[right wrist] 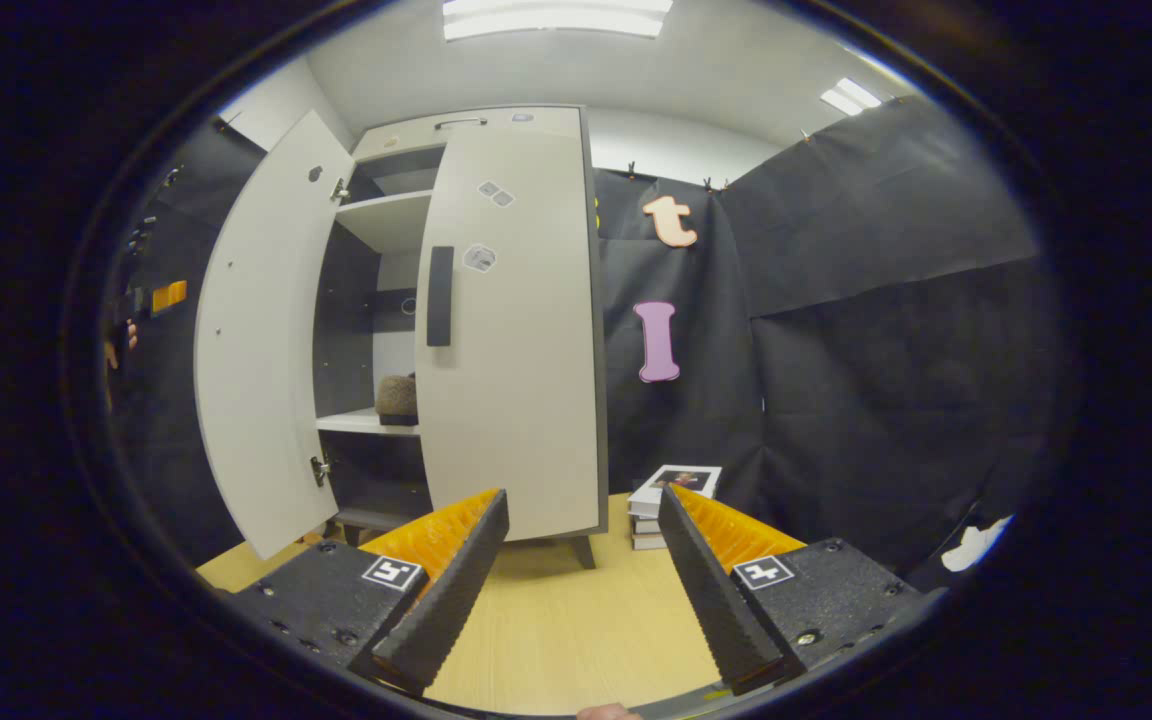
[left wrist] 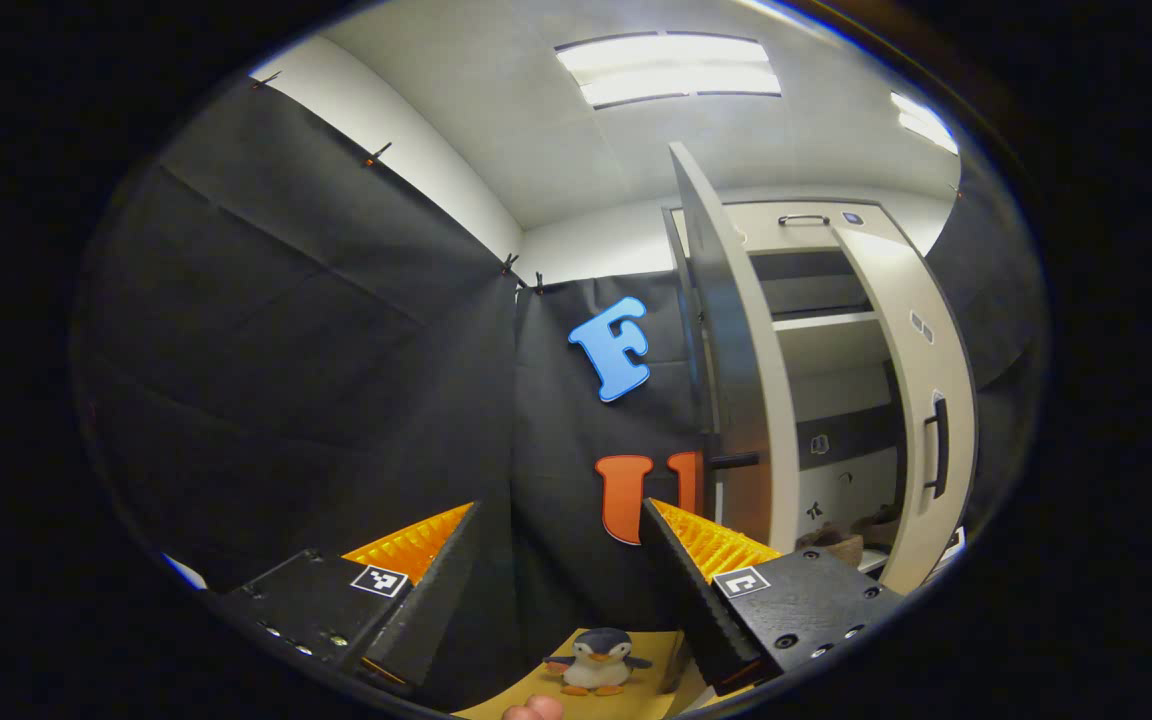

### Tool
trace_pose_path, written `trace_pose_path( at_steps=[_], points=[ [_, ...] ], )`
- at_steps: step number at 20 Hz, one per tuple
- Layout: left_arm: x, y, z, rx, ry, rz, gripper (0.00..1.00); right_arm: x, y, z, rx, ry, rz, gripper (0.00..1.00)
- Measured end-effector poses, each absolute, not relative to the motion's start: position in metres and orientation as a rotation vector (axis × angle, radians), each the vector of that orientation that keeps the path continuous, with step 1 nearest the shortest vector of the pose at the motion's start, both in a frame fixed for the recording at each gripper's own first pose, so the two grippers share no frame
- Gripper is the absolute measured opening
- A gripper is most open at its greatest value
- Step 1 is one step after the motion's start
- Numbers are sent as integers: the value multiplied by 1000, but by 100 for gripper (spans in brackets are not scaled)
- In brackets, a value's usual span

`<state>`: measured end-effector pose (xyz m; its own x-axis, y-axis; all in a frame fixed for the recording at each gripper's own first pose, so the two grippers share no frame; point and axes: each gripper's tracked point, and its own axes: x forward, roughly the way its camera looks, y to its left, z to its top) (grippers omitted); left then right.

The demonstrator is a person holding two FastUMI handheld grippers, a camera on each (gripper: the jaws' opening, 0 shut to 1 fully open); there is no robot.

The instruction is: Grab one shoe with the right hand and put it into the shoe cabinet, grab the other shoe with the left hand and put it into the shoe cabinet; then close the right door with the right hand and the left door with the left hand.

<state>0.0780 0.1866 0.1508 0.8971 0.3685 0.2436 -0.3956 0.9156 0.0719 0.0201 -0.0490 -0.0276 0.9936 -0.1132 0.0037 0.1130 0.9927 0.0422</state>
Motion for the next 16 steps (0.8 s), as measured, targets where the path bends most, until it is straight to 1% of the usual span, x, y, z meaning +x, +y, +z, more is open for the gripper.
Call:
trace_pose_path(
  at_steps=[2, 5, 6, 7, 11, 16],
  points=[
    [92, 196, 135, 104, -194, 389, 95, 21, -53, -23, 44, -12, -125, 98],
    [107, 201, 133, 95, -166, 378, 95, 25, -56, -19, 53, -16, -138, 98],
    [106, 199, 136, 101, -181, 379, 83, 27, -56, -17, 54, -18, -140, 98],
    [107, 195, 135, 109, -180, 372, 92, 28, -55, -18, 52, -18, -141, 98],
    [109, 183, 133, 85, -156, 329, 93, 36, -49, -18, 57, -14, -129, 98],
    [125, 114, 130, 51, -133, 165, 94, 42, -48, -10, 73, -29, -120, 98]
  ],
)
